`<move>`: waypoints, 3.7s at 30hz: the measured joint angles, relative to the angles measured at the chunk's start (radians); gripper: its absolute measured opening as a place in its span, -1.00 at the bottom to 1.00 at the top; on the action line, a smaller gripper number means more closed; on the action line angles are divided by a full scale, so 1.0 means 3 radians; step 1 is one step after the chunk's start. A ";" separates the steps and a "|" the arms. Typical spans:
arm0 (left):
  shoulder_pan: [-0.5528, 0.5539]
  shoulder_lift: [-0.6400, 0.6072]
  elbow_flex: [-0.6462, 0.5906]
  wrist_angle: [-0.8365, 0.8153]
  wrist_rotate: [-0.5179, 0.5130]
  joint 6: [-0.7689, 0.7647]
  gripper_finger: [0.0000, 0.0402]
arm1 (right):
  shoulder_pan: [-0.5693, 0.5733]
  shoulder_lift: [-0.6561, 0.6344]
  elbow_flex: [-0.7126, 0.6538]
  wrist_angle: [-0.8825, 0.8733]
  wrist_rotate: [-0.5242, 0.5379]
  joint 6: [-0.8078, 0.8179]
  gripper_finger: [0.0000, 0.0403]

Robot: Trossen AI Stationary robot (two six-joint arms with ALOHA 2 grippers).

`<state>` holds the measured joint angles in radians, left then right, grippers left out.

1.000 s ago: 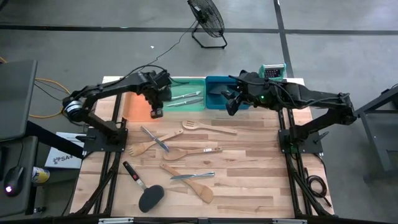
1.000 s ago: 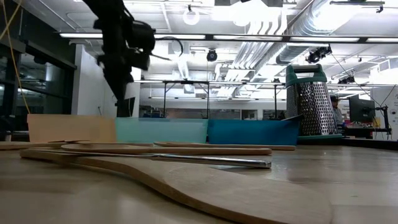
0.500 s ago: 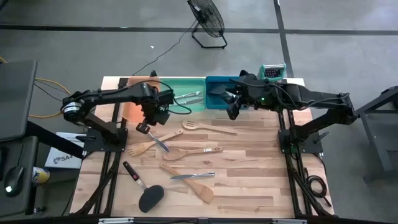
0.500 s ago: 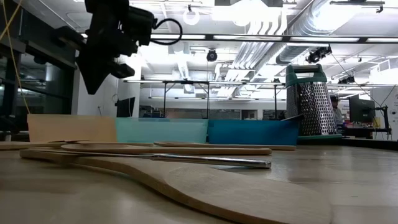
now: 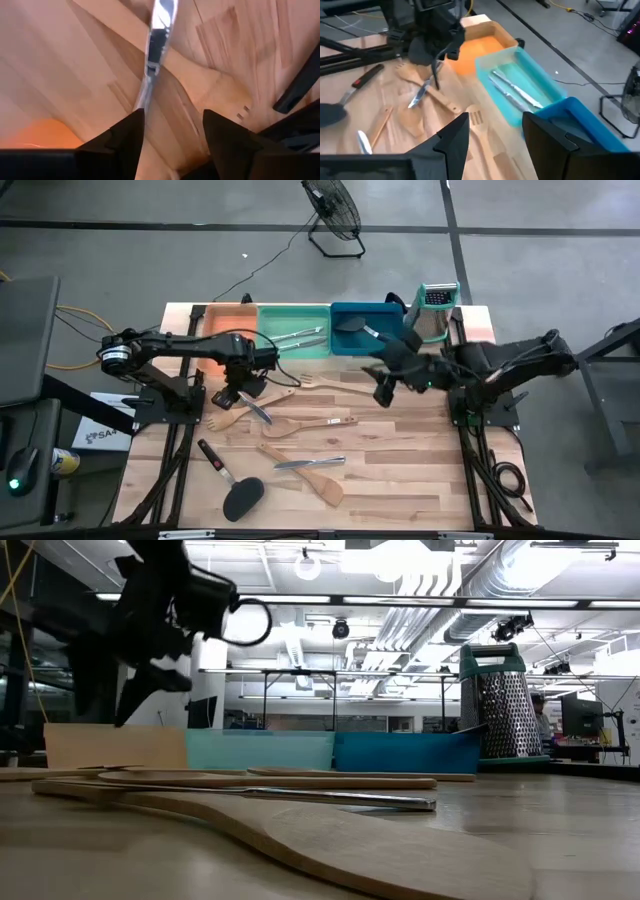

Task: Pick & Place Kitchen Items
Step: Put the silver table knife into the green bin

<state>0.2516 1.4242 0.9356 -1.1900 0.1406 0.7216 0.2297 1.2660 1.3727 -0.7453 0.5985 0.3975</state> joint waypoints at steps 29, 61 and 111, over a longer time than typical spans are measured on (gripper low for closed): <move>0.0005 0.0003 -0.0773 0.1175 -0.0334 0.0394 0.04 | 0.0392 -0.0424 -0.0966 0.0706 0.0106 0.0521 -0.13; -0.0080 -0.0003 -0.1000 0.1553 -0.0371 0.0575 -0.53 | 0.0392 -0.0422 -0.0966 0.0613 0.0193 0.0532 -0.13; -0.0102 -0.0601 -0.0806 0.1471 -0.0137 -0.0905 -0.84 | 0.0392 -0.0422 -0.0965 0.0600 0.0176 0.0610 -0.13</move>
<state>0.2211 1.2439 0.6937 -0.7488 0.0994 0.4501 0.3473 1.1393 1.0832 -0.5652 0.6514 0.5804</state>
